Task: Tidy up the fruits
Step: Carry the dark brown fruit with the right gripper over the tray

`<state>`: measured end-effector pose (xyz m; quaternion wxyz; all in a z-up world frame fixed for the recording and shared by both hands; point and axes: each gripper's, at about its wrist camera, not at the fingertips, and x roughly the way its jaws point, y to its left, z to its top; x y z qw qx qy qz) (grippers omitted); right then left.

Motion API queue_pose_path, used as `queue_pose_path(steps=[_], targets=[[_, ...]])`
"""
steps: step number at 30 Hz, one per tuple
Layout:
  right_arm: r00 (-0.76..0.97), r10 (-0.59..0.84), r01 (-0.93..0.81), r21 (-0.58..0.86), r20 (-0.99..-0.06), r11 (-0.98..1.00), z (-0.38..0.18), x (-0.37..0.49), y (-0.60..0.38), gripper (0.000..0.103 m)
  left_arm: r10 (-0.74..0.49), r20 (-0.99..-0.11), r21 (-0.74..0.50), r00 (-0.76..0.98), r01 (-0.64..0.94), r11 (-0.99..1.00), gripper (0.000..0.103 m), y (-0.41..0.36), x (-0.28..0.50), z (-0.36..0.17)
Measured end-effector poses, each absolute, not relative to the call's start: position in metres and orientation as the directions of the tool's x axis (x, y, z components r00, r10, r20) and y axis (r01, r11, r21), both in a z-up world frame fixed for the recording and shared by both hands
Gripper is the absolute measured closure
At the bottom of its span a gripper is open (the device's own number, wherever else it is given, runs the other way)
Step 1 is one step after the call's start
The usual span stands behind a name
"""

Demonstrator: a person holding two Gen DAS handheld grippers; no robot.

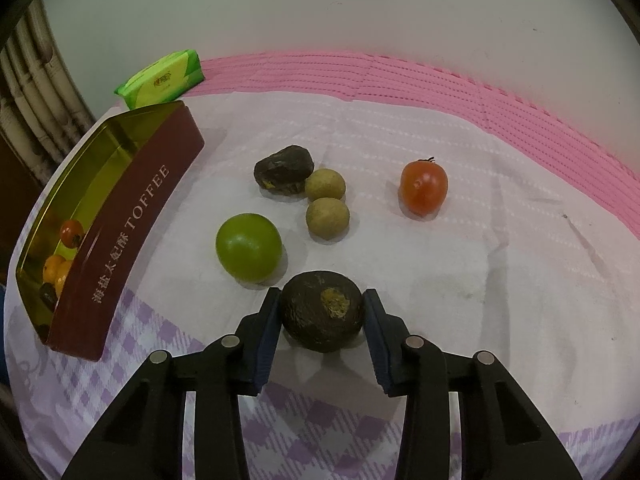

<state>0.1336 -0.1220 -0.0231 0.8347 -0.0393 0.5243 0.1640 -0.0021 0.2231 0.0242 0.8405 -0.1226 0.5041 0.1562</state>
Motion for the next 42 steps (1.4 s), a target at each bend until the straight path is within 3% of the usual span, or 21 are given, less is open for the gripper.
queue_pose_path(steps=[18, 42], targets=[[0.401, 0.405, -0.531, 0.152, -0.821, 0.834, 0.043, 0.127, -0.013, 0.062, 0.141, -0.889, -0.091, 0.435, -0.47, 0.878, 0.008, 0.245, -0.009, 0.023], [0.288, 0.392, -0.662, 0.114, -0.874, 0.741, 0.007, 0.12, 0.083, 0.062, 0.138, -0.896, -0.116, 0.422, -0.522, 0.845, 0.008, 0.258, -0.013, 0.019]])
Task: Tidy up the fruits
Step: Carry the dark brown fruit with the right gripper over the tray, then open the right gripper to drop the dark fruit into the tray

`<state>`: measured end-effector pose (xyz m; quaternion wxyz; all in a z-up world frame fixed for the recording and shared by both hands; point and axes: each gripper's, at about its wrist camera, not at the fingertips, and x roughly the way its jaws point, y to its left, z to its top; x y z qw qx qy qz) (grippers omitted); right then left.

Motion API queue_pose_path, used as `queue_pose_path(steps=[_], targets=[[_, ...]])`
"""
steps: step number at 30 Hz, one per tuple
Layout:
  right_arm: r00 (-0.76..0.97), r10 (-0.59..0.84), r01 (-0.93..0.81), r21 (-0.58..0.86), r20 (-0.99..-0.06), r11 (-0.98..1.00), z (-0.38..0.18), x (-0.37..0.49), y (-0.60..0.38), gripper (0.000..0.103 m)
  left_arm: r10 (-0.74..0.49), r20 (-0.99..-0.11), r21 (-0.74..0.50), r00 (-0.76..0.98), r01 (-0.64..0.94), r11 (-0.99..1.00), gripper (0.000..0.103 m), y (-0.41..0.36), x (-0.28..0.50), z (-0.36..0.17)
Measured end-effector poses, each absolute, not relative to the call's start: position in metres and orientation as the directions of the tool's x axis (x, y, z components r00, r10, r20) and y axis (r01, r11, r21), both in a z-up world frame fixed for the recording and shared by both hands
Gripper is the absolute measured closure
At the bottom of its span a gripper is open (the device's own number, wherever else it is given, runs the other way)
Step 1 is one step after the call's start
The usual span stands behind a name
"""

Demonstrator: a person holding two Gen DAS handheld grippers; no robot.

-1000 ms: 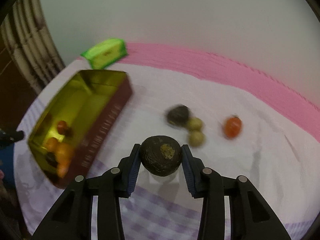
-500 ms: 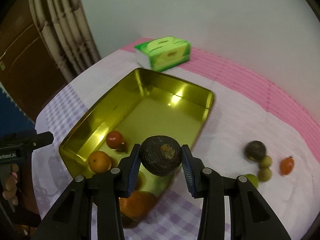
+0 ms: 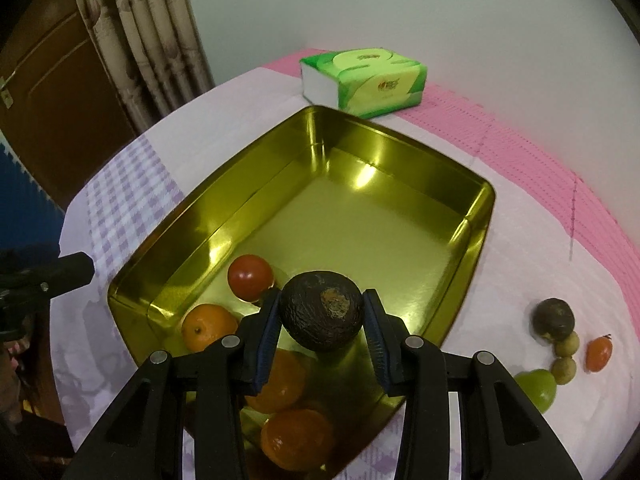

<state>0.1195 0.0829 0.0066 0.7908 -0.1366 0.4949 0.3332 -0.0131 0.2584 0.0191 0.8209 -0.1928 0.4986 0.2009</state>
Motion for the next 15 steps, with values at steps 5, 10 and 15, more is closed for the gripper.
queue_pose_path(steps=[5, 10, 15], targets=[[0.274, 0.382, -0.663, 0.115, -0.883, 0.74, 0.0, 0.119, 0.085, 0.062, 0.139, -0.895, -0.113, 0.424, -0.518, 0.848, 0.008, 0.257, -0.012, 0.019], [0.271, 0.374, -0.663, 0.109, -0.887, 0.74, -0.005, 0.119, 0.085, 0.062, 0.134, -0.897, -0.117, 0.42, -0.52, 0.846, 0.008, 0.257, -0.013, 0.018], [0.274, 0.369, -0.673, 0.096, -0.888, 0.733, -0.006, 0.116, 0.088, 0.062, 0.135, -0.898, -0.116, 0.419, -0.521, 0.845, 0.008, 0.257, -0.013, 0.018]])
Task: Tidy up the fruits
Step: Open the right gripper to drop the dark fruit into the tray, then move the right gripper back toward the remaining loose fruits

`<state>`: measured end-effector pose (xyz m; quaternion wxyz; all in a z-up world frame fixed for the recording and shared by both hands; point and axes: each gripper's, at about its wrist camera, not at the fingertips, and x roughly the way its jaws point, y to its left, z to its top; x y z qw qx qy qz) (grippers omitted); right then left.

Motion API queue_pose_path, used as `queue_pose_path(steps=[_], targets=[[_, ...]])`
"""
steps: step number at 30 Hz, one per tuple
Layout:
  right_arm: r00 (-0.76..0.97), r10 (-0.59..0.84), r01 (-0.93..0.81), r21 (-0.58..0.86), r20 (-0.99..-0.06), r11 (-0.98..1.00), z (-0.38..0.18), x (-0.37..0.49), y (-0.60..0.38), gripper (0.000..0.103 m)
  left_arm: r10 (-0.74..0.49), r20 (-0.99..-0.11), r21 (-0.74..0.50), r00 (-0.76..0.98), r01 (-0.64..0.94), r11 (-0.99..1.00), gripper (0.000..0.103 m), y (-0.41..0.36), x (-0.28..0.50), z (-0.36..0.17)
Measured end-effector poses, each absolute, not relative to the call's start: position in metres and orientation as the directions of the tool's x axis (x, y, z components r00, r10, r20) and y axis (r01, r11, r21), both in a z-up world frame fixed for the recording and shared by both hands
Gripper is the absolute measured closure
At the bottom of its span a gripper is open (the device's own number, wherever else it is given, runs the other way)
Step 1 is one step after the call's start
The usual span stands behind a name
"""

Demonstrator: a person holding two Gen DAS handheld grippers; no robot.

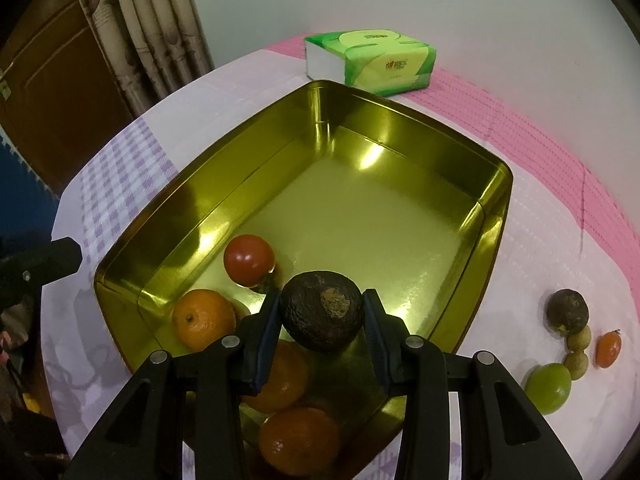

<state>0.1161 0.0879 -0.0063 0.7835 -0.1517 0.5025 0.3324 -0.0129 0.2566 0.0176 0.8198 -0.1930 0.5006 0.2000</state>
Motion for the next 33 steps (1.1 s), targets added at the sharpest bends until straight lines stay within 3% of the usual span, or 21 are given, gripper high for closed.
queue_pose_path(steps=[10, 20, 33], targets=[[0.278, 0.372, -0.674, 0.096, -0.886, 0.733, -0.004, 0.116, 0.088, 0.059, 0.136, -0.9, -0.111, 0.414, -0.52, 0.847, 0.008, 0.256, -0.012, 0.016], [0.322, 0.405, -0.665, 0.1, -0.856, 0.74, 0.01, 0.115, 0.079, 0.028, 0.134, -0.901, -0.112, 0.413, -0.519, 0.847, 0.008, 0.255, -0.012, 0.015], [0.441, 0.39, -0.605, 0.053, -0.808, 0.794, 0.033, 0.113, 0.035, 0.012, 0.155, -0.895, -0.093, 0.419, -0.515, 0.852, 0.008, 0.253, -0.011, 0.017]])
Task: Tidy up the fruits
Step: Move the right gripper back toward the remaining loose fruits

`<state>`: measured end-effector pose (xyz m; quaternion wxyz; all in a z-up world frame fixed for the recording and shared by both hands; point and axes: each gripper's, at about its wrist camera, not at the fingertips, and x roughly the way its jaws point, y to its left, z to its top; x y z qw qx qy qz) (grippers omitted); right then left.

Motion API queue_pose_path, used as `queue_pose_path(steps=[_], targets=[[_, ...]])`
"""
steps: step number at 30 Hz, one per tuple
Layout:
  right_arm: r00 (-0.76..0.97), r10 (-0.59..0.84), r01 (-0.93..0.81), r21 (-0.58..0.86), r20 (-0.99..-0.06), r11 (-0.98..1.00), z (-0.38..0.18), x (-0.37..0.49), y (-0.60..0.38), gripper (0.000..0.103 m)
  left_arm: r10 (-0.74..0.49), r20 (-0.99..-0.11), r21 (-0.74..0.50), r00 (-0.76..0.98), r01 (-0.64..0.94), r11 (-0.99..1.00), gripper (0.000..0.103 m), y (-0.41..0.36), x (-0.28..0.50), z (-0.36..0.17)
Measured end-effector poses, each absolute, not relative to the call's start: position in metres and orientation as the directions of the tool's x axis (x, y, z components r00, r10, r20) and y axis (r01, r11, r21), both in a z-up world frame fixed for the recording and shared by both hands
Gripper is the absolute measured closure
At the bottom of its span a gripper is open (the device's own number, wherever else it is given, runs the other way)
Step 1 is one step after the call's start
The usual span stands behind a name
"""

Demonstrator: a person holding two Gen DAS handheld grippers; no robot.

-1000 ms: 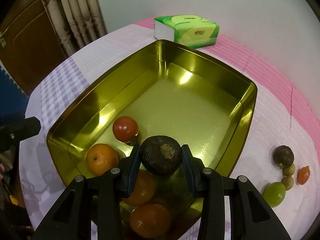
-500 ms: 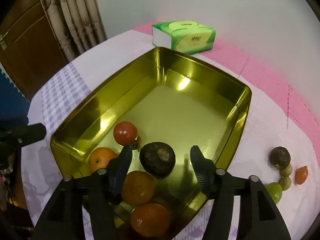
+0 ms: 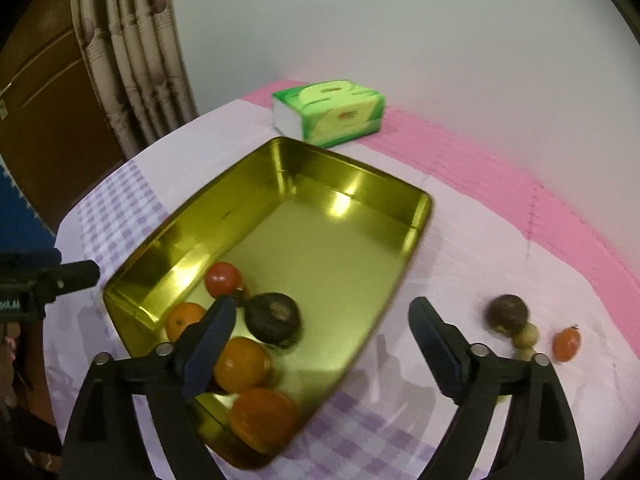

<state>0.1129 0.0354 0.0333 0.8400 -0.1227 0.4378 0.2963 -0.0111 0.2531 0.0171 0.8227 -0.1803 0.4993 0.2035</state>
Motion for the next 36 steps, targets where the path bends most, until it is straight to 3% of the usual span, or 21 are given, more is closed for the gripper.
queue_pose_path(steps=[4, 6, 13, 25, 36], targets=[[0.473, 0.38, -0.564, 0.058, -0.794, 0.824, 0.036, 0.114, 0.006, 0.01, 0.162, -0.887, -0.091, 0.433, -0.507, 0.857, 0.008, 0.251, -0.011, 0.02], [0.484, 0.37, -0.542, 0.059, -0.793, 0.838, 0.035, 0.117, -0.008, 0.003, 0.162, -0.884, -0.089, 0.439, -0.498, 0.863, 0.008, 0.249, -0.011, 0.02], [0.513, 0.284, -0.419, 0.053, -0.81, 0.907, 0.017, 0.126, -0.078, 0.0, 0.169, -0.877, -0.059, 0.451, -0.448, 0.892, 0.008, 0.236, -0.007, 0.022], [0.537, 0.119, -0.185, 0.021, -0.835, 0.983, -0.023, 0.147, -0.191, 0.0, 0.194, -0.841, -0.01, 0.504, -0.374, 0.927, 0.008, 0.208, -0.001, 0.034], [0.538, 0.07, -0.164, -0.023, -0.84, 0.986, -0.042, 0.171, -0.216, 0.0, 0.124, -0.843, -0.006, 0.523, -0.24, 0.971, 0.008, 0.138, 0.031, 0.039]])
